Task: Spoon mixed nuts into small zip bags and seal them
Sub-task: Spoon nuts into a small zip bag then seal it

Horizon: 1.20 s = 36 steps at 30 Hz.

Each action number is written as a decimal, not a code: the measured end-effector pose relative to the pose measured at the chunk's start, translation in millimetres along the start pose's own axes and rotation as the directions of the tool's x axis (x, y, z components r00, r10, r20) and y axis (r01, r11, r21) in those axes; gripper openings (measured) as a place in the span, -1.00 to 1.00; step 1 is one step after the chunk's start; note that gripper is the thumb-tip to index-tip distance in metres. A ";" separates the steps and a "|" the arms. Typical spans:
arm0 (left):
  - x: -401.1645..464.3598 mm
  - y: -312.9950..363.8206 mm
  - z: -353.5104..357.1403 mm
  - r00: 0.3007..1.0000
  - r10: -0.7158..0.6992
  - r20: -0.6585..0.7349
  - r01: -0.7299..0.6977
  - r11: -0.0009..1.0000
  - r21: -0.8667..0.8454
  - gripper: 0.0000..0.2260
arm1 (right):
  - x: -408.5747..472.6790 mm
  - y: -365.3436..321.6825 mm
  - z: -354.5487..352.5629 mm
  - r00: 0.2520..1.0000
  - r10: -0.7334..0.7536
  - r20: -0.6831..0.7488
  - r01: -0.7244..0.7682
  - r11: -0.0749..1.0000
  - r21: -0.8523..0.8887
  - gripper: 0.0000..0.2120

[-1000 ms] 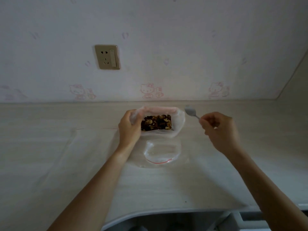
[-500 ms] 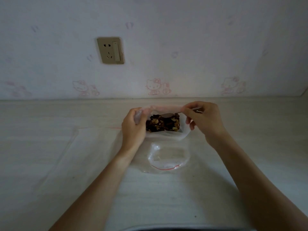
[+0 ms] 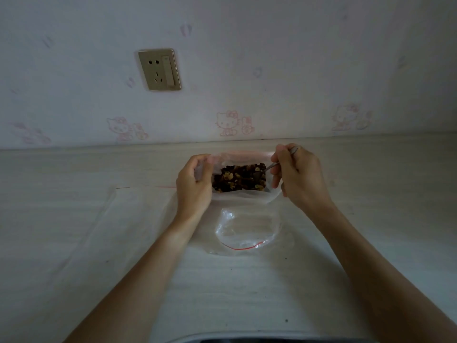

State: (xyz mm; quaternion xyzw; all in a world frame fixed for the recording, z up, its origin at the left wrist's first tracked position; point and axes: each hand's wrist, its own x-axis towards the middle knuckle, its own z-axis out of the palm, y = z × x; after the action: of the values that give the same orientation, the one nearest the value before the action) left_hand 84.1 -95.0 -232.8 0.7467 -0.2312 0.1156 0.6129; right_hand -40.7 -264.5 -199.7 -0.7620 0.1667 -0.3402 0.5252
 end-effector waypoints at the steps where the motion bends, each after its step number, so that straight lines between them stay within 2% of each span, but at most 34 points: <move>1: -0.4 0.5 -0.1 1.000 -0.002 0.006 0.002 1.000 -0.003 -0.91 | -0.6 0.3 0.3 1.000 0.014 0.007 -0.014 1.000 0.024 -0.67; 8: -3.2 5.3 -2.5 1.000 -0.010 -0.006 0.009 0.999 -0.040 -0.88 | -2.2 6.5 -0.4 0.981 0.185 0.051 -0.191 0.958 0.213 -0.71; 20: -3.6 7.1 -3.2 1.000 -0.017 -0.005 0.017 0.999 -0.050 -0.83 | -4.9 8.7 6.4 0.942 0.327 0.071 -0.329 0.866 0.377 -0.67; 28: -6.2 21.2 -18.7 0.994 -0.091 0.057 0.087 0.994 0.073 -0.63 | -9.7 2.3 0.5 0.947 0.315 0.061 -0.309 0.848 0.430 -0.69; 31: -23.3 28.2 -34.0 0.996 0.084 0.012 -0.084 0.971 0.224 -0.70 | -13.0 -1.3 -6.6 0.956 0.289 0.054 -0.284 0.863 0.418 -0.71; 33: -36.5 35.0 -43.6 0.988 0.150 0.043 -0.156 0.953 0.261 -0.77 | -16.7 -4.5 -13.9 0.963 0.264 0.054 -0.262 0.871 0.415 -0.71; 35: -48.2 39.9 -49.6 0.987 0.076 0.141 -0.115 0.950 0.291 -0.78 | -21.4 -8.4 -21.6 0.969 0.238 0.060 -0.242 0.878 0.412 -0.71; 36: -53.6 40.9 -51.1 0.980 0.011 0.198 -0.075 0.945 0.319 -0.73 | -24.4 -10.8 -25.2 0.972 0.225 0.068 -0.232 0.882 0.411 -0.71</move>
State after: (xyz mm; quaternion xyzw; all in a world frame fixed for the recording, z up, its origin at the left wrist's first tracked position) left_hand 23.4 -40.4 -210.6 0.8399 -0.2836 0.0925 0.4534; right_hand -76.7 -262.7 -192.8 -0.6107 0.1743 -0.2968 0.7131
